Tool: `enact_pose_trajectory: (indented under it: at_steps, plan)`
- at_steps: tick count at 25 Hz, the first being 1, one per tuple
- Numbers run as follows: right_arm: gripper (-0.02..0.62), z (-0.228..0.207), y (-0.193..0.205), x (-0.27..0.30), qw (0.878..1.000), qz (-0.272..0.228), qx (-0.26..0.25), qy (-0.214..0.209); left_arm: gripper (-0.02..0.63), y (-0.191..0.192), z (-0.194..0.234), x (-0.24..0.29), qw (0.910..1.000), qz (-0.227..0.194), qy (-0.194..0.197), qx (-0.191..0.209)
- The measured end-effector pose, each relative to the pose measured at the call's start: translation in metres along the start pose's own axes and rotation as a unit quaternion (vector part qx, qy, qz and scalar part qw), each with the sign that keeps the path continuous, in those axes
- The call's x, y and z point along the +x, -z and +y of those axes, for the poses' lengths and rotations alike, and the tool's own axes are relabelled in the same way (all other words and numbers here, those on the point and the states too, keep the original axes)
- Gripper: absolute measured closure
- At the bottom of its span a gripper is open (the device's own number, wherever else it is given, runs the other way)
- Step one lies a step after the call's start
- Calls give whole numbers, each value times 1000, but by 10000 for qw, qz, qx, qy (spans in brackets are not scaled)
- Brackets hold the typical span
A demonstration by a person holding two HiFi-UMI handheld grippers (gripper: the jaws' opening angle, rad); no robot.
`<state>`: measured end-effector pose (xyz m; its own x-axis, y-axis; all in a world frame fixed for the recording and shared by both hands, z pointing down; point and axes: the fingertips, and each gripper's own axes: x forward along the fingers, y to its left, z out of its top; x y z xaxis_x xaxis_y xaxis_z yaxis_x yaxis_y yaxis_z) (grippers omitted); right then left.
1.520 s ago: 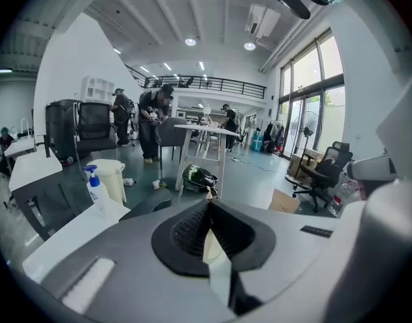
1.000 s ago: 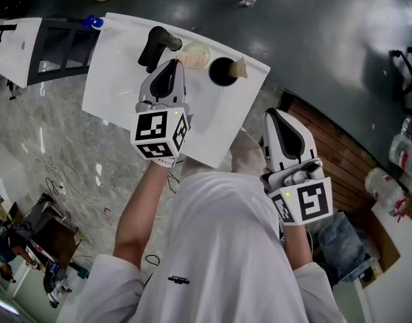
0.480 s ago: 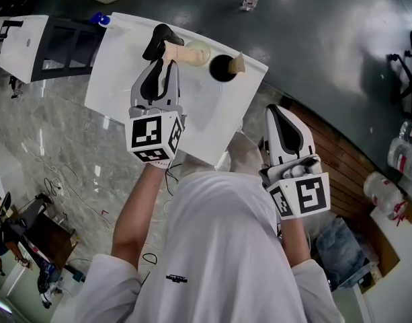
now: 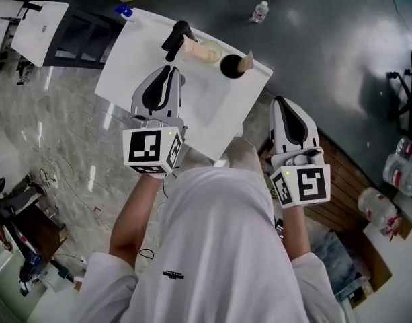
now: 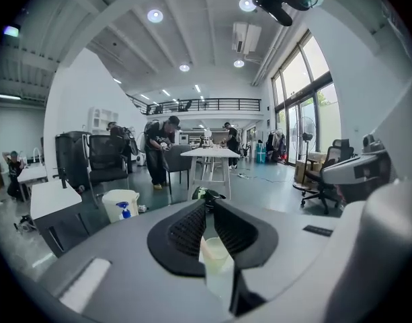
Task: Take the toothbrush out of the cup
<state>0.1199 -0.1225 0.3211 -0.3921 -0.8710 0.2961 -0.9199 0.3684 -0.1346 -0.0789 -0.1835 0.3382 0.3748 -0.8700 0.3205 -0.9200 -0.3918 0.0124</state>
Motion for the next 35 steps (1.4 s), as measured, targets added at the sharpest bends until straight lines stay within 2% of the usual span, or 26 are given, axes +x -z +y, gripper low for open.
enact_pose_trajectory:
  at_steps: [12, 20, 27, 32, 35]
  plan:
    - [588, 23, -31, -21, 9984, -183, -438, -303, 600, -47, -1, -99, 9974, -594, -226, -337]
    - [588, 40, -35, -38, 9980, -54, -507, -368, 601, -37, -17, -134, 9979, -385, -9, -516]
    - [588, 55, -32, -46, 9974, -97, -472, -534, 601, -24, -24, -140, 9972, -285, 61, -692]
    - [588, 69, -22, -46, 9959, 66, -389, -808, 601, -26, -27, -142, 9970, -332, 182, -679]
    - [588, 80, -21, -46, 9932, 119, -610, -985, 601, -27, -27, -143, 9964, -347, 226, -734]
